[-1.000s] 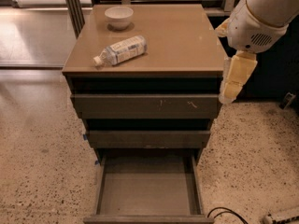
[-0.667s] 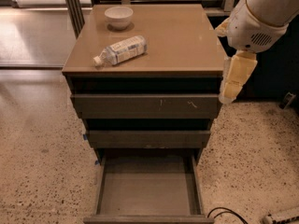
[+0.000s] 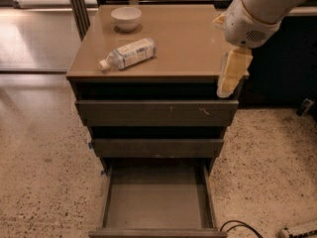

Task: Place blue plastic bottle into bottom drawer

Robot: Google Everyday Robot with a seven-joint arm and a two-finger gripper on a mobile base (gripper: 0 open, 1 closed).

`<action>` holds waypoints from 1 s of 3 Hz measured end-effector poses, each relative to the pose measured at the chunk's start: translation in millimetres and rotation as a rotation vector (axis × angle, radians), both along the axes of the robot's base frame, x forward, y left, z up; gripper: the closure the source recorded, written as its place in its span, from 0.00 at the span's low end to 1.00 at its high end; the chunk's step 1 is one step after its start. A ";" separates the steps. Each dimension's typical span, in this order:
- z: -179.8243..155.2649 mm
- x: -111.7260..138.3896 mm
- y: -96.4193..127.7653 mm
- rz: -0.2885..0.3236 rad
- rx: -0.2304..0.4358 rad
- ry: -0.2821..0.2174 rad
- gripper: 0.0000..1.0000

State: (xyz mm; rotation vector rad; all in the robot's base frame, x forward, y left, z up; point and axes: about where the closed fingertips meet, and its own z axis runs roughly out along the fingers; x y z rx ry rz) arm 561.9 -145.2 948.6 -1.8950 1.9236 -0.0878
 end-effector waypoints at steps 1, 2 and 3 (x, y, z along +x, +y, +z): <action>-3.0 31.2 28.8 0.080 0.003 -0.032 0.00; -9.4 57.9 59.7 0.154 0.007 -0.039 0.00; -9.4 58.0 59.8 0.154 0.007 -0.039 0.00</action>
Offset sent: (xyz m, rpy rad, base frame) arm 0.0891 0.0922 -0.0177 0.0075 -0.0387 0.2391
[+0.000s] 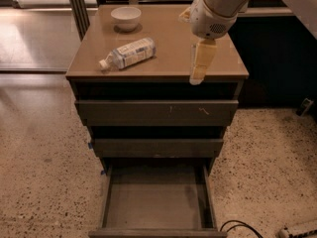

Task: Place blue plastic bottle into bottom drawer

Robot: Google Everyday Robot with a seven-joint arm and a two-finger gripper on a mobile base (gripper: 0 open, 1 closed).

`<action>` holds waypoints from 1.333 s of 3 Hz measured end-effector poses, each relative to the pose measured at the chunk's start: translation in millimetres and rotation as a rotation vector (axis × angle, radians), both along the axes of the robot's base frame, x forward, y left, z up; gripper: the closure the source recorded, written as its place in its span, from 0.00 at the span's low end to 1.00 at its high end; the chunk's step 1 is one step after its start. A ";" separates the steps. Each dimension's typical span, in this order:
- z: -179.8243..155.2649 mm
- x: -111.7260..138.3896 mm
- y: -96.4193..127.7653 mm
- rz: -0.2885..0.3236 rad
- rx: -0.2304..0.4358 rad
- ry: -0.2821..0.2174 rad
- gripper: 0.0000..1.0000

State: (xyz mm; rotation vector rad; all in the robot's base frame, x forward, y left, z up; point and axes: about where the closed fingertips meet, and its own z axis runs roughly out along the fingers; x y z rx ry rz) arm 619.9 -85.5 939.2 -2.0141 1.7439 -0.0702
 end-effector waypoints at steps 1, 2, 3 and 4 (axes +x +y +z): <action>-4.2 25.7 18.7 0.057 0.011 -0.026 0.00; -14.4 59.9 42.2 0.138 0.027 -0.029 0.00; -26.6 89.8 66.0 0.219 0.028 -0.012 0.00; -36.4 117.8 91.4 0.276 0.003 0.002 0.00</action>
Offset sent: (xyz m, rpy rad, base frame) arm 0.1081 0.0684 -0.0174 0.0564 -0.0455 0.2350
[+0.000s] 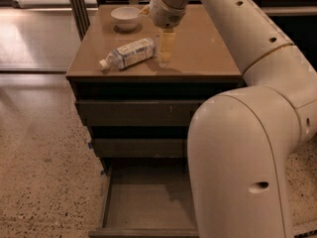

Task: Place blue plastic bottle into bottom drawer

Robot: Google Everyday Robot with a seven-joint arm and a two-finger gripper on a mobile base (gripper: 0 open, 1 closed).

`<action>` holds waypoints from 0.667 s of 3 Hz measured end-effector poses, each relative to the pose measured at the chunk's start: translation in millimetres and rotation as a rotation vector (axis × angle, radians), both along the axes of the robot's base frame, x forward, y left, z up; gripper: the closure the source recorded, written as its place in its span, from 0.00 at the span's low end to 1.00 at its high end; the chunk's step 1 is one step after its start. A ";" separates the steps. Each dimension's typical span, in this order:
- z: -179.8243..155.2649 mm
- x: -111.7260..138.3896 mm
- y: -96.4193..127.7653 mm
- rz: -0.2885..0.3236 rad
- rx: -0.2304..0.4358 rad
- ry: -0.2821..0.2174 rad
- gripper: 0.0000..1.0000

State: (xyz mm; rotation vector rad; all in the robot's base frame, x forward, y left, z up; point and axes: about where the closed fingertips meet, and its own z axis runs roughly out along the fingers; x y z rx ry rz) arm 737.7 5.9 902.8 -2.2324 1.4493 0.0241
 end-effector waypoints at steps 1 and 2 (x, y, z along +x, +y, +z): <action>-2.7 3.0 2.0 0.001 0.005 -0.002 0.00; -11.0 24.0 13.8 0.037 0.057 -0.029 0.00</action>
Offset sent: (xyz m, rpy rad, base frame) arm 0.0545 0.0154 -0.0032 0.1052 -0.0629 0.0685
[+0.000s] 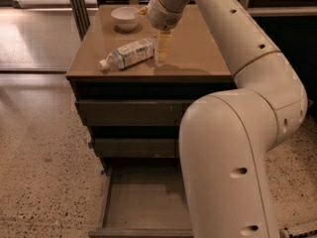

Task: Place blue plastic bottle into bottom drawer

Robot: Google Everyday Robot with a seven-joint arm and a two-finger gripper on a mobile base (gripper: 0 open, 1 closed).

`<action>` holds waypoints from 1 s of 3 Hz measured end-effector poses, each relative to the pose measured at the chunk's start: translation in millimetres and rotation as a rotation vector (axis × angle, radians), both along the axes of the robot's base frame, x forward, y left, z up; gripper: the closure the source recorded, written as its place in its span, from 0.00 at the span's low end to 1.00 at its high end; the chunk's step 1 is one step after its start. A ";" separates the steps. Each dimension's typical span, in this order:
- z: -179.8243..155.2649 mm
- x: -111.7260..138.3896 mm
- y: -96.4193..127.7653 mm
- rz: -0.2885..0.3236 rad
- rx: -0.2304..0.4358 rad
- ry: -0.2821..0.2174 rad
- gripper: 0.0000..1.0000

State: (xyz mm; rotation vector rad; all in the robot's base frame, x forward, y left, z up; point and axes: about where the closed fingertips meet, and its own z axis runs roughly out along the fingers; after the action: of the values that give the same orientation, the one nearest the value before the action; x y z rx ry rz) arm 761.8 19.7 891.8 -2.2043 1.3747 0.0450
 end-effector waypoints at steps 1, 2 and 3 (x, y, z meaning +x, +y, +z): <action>-5.9 18.6 10.2 0.031 0.054 -0.023 0.00; -22.4 27.1 22.4 0.085 0.093 -0.002 0.00; -34.9 25.6 32.1 0.123 0.097 0.022 0.00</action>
Offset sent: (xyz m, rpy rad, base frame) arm 0.0917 0.0072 0.0110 0.1292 0.0124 0.1155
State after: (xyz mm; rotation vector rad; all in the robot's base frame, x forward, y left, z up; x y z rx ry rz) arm 787.4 51.8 856.9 -2.2107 1.2207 0.1777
